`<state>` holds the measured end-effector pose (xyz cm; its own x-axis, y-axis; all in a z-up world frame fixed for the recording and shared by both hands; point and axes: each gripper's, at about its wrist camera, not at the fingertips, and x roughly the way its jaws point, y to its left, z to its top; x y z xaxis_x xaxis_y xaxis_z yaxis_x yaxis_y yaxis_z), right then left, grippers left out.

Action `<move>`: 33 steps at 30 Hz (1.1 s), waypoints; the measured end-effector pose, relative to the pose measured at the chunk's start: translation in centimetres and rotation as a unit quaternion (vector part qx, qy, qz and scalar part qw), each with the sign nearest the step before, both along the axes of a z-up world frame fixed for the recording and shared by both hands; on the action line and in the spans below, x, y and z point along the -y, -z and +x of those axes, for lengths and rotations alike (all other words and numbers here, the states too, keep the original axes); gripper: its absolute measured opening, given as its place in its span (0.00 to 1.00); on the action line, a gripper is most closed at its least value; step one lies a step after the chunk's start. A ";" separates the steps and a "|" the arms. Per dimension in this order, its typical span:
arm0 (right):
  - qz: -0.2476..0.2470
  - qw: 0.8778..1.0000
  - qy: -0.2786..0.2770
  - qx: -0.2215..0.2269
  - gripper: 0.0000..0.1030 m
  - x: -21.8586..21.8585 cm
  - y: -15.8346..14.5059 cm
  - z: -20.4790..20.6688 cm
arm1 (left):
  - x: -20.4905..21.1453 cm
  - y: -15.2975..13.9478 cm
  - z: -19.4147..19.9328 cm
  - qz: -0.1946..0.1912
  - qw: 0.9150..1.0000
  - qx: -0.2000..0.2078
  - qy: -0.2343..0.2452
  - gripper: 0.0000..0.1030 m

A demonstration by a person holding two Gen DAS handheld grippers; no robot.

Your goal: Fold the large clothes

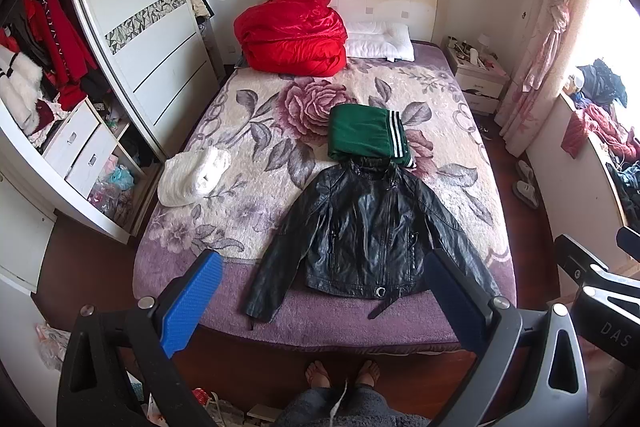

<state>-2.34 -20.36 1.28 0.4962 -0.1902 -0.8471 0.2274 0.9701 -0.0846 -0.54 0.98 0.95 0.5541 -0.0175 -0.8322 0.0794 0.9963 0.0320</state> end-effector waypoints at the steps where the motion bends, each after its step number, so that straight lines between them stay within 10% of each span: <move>1: 0.001 1.000 0.000 0.000 1.00 -0.1 -0.2 0.1 | 0.1 -0.1 0.1 0.000 1.000 0.000 0.000 1.00; 33: 0.002 1.000 -0.001 0.006 1.00 -0.1 -2.6 0.7 | 0.0 -1.9 0.1 -0.009 1.000 0.012 -0.003 1.00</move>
<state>-1.59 -20.25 3.87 0.5070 -0.1853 -0.8418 0.2260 0.9710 -0.0777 -0.43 1.00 2.86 0.5747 -0.0290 -0.8179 0.0730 0.9972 0.0159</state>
